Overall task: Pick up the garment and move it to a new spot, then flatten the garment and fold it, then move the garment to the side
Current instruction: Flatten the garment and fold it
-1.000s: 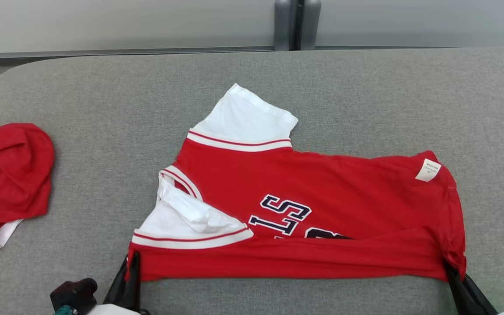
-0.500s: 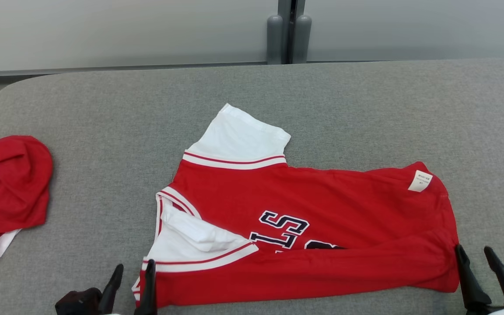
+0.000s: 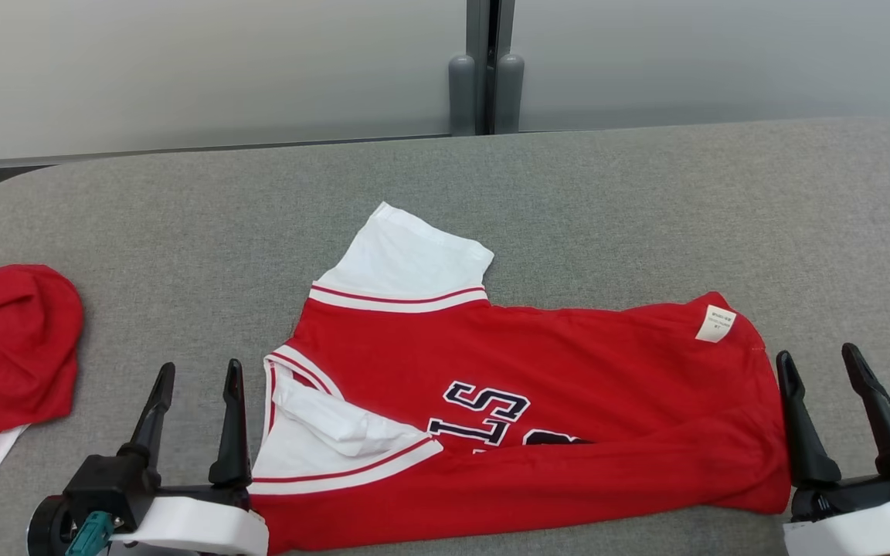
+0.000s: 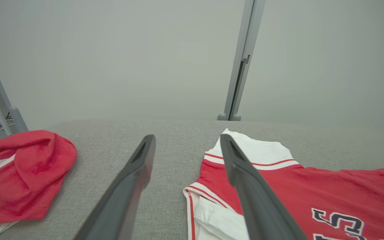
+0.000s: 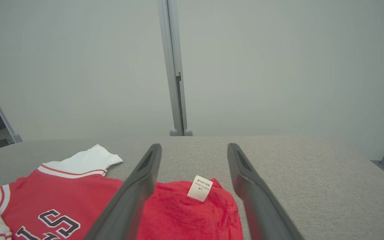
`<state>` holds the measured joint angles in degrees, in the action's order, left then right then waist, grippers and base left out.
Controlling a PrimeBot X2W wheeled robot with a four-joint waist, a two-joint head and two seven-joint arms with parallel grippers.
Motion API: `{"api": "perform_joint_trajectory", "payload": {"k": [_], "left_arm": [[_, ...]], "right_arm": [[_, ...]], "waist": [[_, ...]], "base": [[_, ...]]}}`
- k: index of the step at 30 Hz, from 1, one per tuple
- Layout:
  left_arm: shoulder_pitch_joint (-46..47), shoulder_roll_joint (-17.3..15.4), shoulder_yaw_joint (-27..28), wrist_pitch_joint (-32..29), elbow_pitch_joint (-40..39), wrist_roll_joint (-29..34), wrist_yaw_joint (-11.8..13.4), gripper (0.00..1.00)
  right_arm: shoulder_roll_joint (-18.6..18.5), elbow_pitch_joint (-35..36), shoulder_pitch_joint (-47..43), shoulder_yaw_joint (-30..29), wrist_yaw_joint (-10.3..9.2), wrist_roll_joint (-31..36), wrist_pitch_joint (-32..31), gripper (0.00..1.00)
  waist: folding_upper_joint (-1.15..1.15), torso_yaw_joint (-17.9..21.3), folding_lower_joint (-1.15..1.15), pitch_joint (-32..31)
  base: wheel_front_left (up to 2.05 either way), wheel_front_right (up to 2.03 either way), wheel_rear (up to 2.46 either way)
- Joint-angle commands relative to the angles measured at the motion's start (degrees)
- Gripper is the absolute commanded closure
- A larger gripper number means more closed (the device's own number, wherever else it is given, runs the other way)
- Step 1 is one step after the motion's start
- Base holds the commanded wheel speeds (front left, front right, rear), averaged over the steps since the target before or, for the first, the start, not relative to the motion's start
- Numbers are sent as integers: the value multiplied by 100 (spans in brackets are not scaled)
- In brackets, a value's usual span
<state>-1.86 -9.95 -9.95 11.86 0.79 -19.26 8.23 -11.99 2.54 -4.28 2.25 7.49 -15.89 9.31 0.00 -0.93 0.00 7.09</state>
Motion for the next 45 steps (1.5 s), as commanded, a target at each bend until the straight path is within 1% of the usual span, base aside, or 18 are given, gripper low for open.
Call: {"api": "perform_joint_trajectory", "payload": {"k": [1, 7, 10, 15, 19, 22, 23, 26, 28, 31, 37, 38, 39, 41, 45], "left_arm": [[65, -40, 15, 12, 0, 24, 41, 0], [-32, -80, -51, -82, -57, 106, 118, 0], [-70, -83, -93, -111, -57, 121, 140, 0], [-5, -88, -153, -145, -71, 111, 106, 0], [361, -90, -237, -211, 31, 32, -62, 0], [909, -62, -361, -358, 314, -70, -336, 0], [1151, 24, -421, -431, 466, -211, -488, 0], [2028, 118, -592, -577, 1018, -335, -879, 0], [2591, 202, -704, -673, 1516, -332, -1062, 0], [3514, 293, -893, -794, 2344, -269, -1258, 0], [4924, 430, -1122, -867, 4051, -276, -1460, 0], [5078, 418, -1148, -869, 4309, -285, -1473, 0], [5078, 418, -1148, -869, 4309, -285, -1473, 0], [5361, 402, -1144, -881, 4813, -339, -1498, 0], [5811, 265, -1111, -949, 5739, -348, -1501, 0]], "right_arm": [[11, 39, -57, -11, 0, 24, -27, 0], [177, 237, -208, -8, 0, 81, -207, 0], [205, 258, -238, -30, 0, 86, -211, 0], [200, 250, -216, -29, 0, 63, -215, 0], [202, 289, -133, -47, 0, 35, -194, 0], [227, 313, -42, -63, 0, 37, -190, 0], [231, 320, 6, -59, 0, 32, -185, 0], [220, 329, 175, -21, 0, 38, -164, 0], [221, 316, 305, 27, 0, 35, -160, 0], [230, 281, 500, 112, 0, 22, -100, 0], [260, 103, 821, 284, 0, -25, 12, 0], [268, 75, 869, 340, 0, -47, 42, 0], [268, 75, 869, 340, 0, -47, 42, 0], [268, -3, 939, 372, -1, -77, 88, 0], [292, -149, 1071, 477, 0, -131, 189, 0]], "waist": [[0, 1, 0, -6], [0, -10, 0, -3], [0, -32, 0, 17], [0, -53, 0, 60], [0, -70, 0, 212], [0, -70, 0, 449], [0, -61, 0, 547], [0, 9, 0, 878], [0, 90, 0, 1096], [0, 225, 0, 1376], [0, 543, 0, 1749], [0, 610, 0, 1779], [0, 610, 0, 1779], [0, 722, 0, 1844], [0, 912, 0, 1945]], "base": [[0, 0, 0], [0, 0, 0], [0, 0, 0], [0, 0, 0], [0, 0, 0], [0, 0, 0], [0, 0, 0], [0, 0, 0], [0, 0, 0], [0, 0, 0], [0, 0, 0], [0, 0, 0], [0, 0, 0], [0, 0, 0], [0, 0, 0]]}}
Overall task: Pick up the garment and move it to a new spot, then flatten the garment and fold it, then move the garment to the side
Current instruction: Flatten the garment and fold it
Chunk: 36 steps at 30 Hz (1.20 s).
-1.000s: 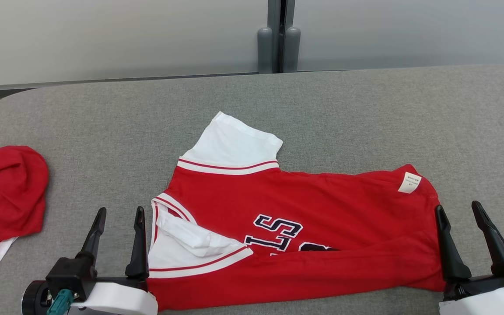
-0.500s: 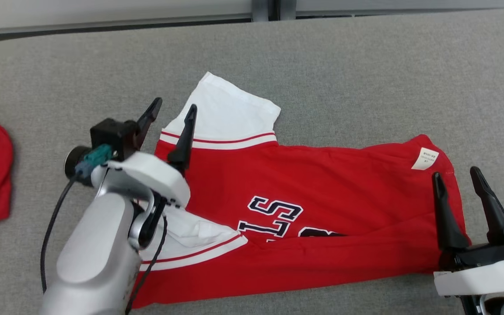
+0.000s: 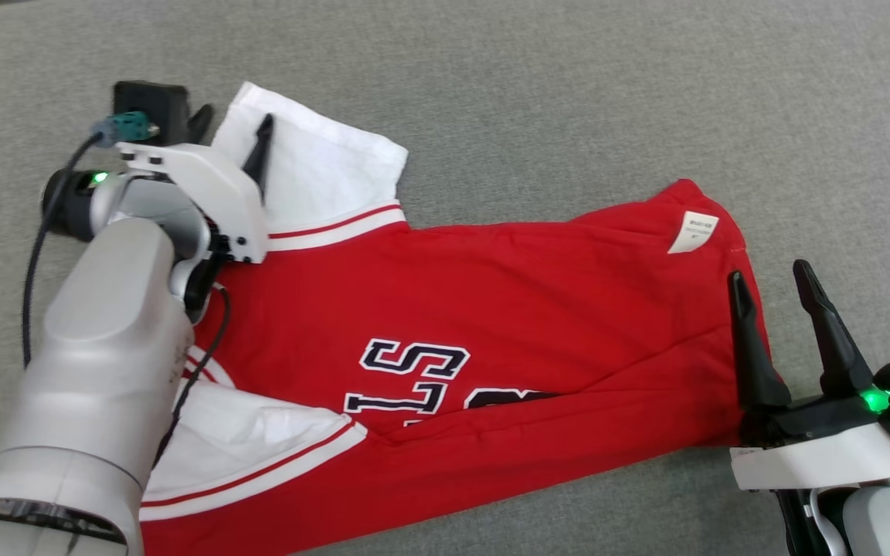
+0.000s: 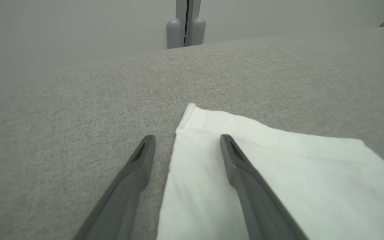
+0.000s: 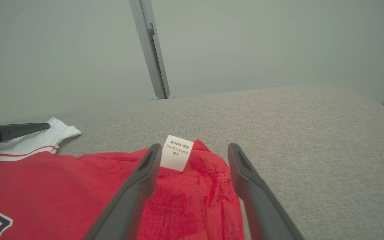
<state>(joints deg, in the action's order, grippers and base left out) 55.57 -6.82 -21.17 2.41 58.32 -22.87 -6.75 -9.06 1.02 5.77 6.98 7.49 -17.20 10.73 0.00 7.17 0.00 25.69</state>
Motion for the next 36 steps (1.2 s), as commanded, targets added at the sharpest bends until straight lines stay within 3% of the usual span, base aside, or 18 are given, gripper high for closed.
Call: {"api": "perform_joint_trajectory", "payload": {"k": [1, 4, 6, 11, 17, 27, 28, 30, 36], "left_arm": [[135, -69, 42, -36, 198, -31, 4, 0], [270, -83, 62, -133, 709, -109, -4, 0], [305, -85, 50, -122, 918, -140, -25, 100], [449, -36, -24, 102, 1121, -249, -65, 100], [566, 74, -243, 356, 1073, -372, -73, 100], [634, 80, -775, 719, 726, -897, -75, 100], [630, 68, -818, 748, 696, -951, -74, 100], [619, 30, -906, 830, 630, -1053, -74, 100], [542, -133, -1077, 1092, 398, -1328, -73, 100]], "right_arm": [[5, -38, 88, 28, 0, -27, 68, 0], [7, -155, 134, 33, -1, -72, 117, 0], [-4, -236, 176, 30, -1, -116, 142, 0], [-90, -517, 281, -212, -1, -355, 170, 0], [-480, -1158, 719, -329, 0, -706, 59, 0], [-1093, -1936, 1328, 477, 0, -1170, -601, 0], [-1147, -1989, 1368, 574, 0, -1202, -709, 17], [-1234, -2069, 1447, 699, 0, -1326, -973, 97], [-1618, -1864, 1557, 900, -1, -1753, -1505, 100]], "waist": [[0, 147, 0, 101], [0, 220, 0, 124], [0, 247, 0, 133], [0, 215, 0, 144], [0, 67, 0, 172], [0, -235, 0, 257], [0, -248, 0, 255], [0, -267, 0, 243], [0, -344, 0, 137]], "base": [[0, 0, 0], [0, 0, 0], [0, 0, 0], [0, 0, 0], [0, 0, 0], [0, 0, 0], [0, 0, 0], [0, 0, 0], [0, 0, 0]]}}
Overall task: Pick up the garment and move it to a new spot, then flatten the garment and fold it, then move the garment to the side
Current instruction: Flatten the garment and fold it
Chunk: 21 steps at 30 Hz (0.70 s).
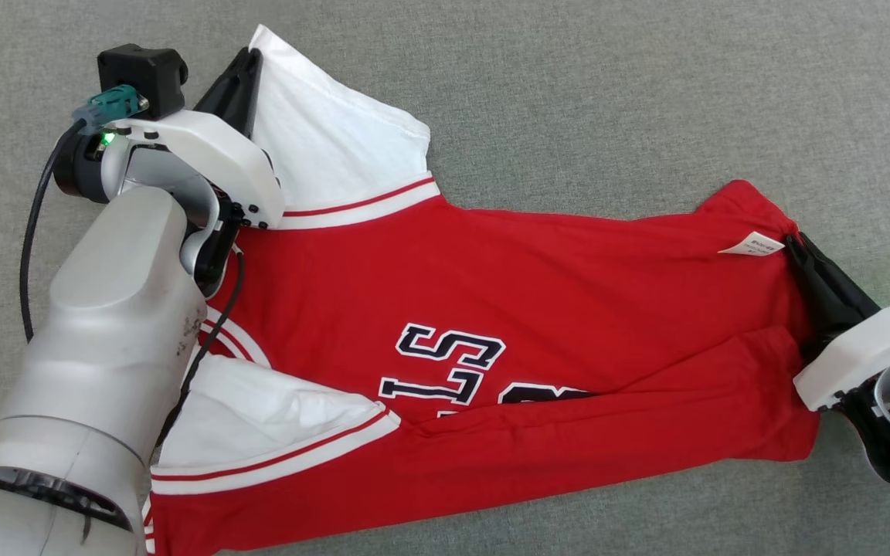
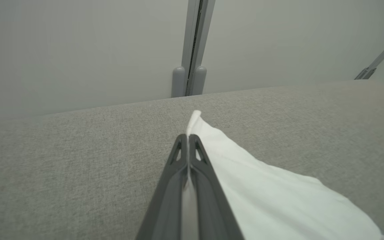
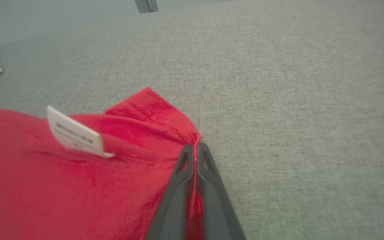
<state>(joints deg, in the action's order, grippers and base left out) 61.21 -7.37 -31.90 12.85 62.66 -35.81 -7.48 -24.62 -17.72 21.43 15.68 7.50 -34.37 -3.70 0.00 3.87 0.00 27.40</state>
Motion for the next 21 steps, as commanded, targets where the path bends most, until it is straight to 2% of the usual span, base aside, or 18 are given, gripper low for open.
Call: {"api": "perform_joint_trajectory", "payload": {"k": [1, 9, 21], "left_arm": [[-34, -105, -20, 84, -82, -76, 0, 100], [-92, -330, 39, 230, -614, -203, 0, 100], [-940, -558, 900, 230, -2297, 101, 78, 100]], "right_arm": [[-109, 113, 10, 19, -2, -141, -88, 100], [-326, 657, 112, -290, -1, -925, -233, 100], [-501, 1009, 54, -519, -1, -1630, -172, 100]], "waist": [[0, -20, 0, -54], [0, -125, 0, -214], [0, -322, 0, -457]], "base": [[0, 0, 0], [0, 0, 0], [0, 0, 0]]}}
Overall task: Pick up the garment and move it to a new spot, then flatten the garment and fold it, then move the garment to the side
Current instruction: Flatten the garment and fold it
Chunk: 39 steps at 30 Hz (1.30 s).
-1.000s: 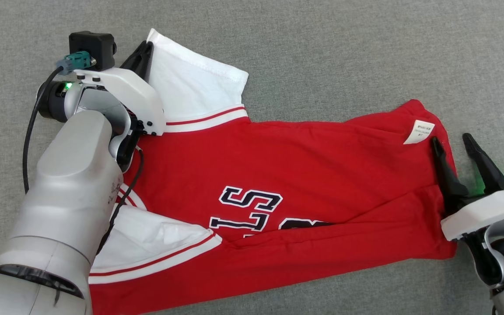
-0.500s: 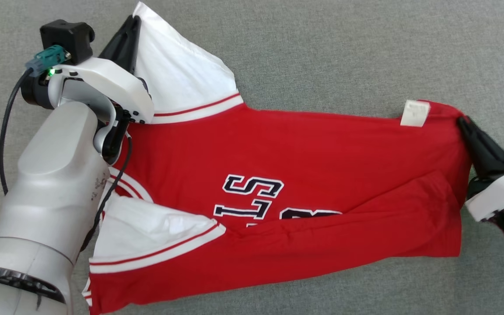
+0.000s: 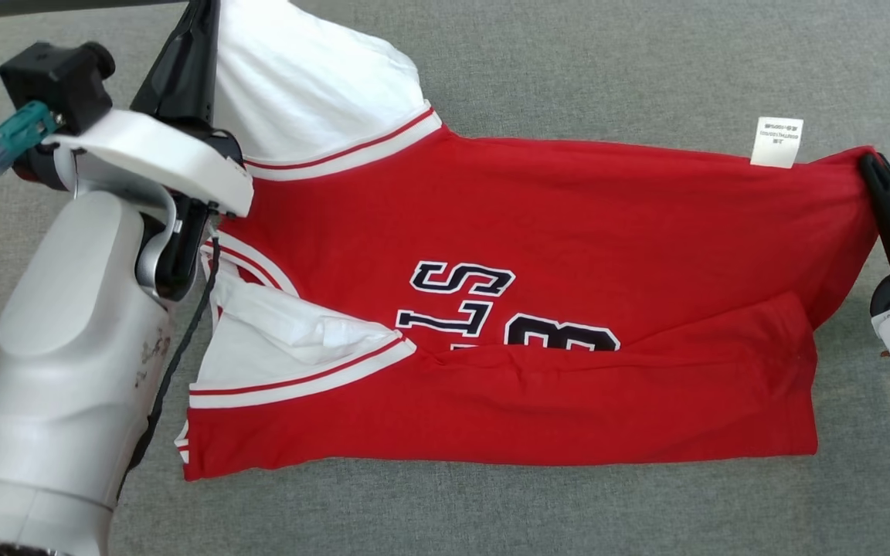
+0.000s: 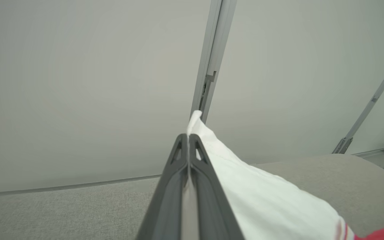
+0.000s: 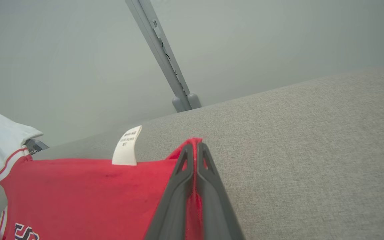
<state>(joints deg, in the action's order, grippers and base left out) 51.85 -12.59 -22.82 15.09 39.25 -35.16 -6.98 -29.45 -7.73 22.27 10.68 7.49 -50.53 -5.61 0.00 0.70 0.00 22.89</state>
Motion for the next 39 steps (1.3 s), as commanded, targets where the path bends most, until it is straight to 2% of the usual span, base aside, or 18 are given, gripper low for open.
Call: {"api": "perform_joint_trajectory", "payload": {"k": [1, 10, 14, 18, 24, 25, 26, 27, 28, 29, 33, 39], "left_arm": [[-114, -56, 75, 7, -112, 72, 39, 100], [-1836, -47, 991, 3, -1862, 77, 49, 100], [-2706, -55, 1130, 3, -2278, 70, 76, 100], [-3281, -22, 1052, -38, -2224, -29, 74, 100], [-3640, 47, 997, -105, -1764, -196, 73, 100], [-3650, 79, 983, -125, -1696, -230, 67, 100], [-3650, 79, 983, -125, -1696, -230, 67, 100], [-3670, 95, 963, -157, -1612, -260, 58, 93], [-3683, 105, 934, -186, -1537, -268, 50, 50], [-3708, 111, 904, -214, -1474, -262, 47, 0], [-3819, 64, 886, -121, -1452, -20, 278, 0], [-4153, 113, 1121, 9, -2390, 717, 958, 0]], "right_arm": [[-16, 26, -63, -5, 0, -64, 17, 100], [58, 342, -769, -46, 0, -556, 227, 100], [178, 429, -1254, -46, 0, -576, 404, 100], [353, 337, -1558, 15, 0, -499, 540, 100], [537, -16, -1601, 192, 0, -243, 852, 100], [598, -75, -1602, 227, 0, -270, 876, 84], [598, -75, -1602, 227, 0, -270, 876, 84], [627, -135, -1591, 243, 0, -254, 935, 51], [609, -209, -1579, 253, 0, -183, 984, 0], [617, -255, -1567, 274, 0, -123, 1042, 0], [672, -364, -1512, 182, 0, 344, 1547, 0], [891, -59, -1563, -162, 0, 1655, 2005, 0]], "waist": [[0, -11, 0, -22], [0, -109, 0, -215], [0, -134, 0, -283], [0, -127, 0, -298], [0, -40, 0, -310], [0, -36, 0, -318], [0, -36, 0, -318], [0, -33, 0, -325], [0, -32, 0, -337], [0, -27, 0, -350], [0, 10, 0, -435], [0, 11, 0, -601]], "base": [[0, 0, 0], [0, 0, 0], [0, 0, 0], [0, 0, 0], [0, 0, 0], [0, 0, 0], [0, 0, 0], [0, 0, 0], [0, 0, 0], [0, 0, 0], [0, 0, 0], [0, 0, 0]]}}
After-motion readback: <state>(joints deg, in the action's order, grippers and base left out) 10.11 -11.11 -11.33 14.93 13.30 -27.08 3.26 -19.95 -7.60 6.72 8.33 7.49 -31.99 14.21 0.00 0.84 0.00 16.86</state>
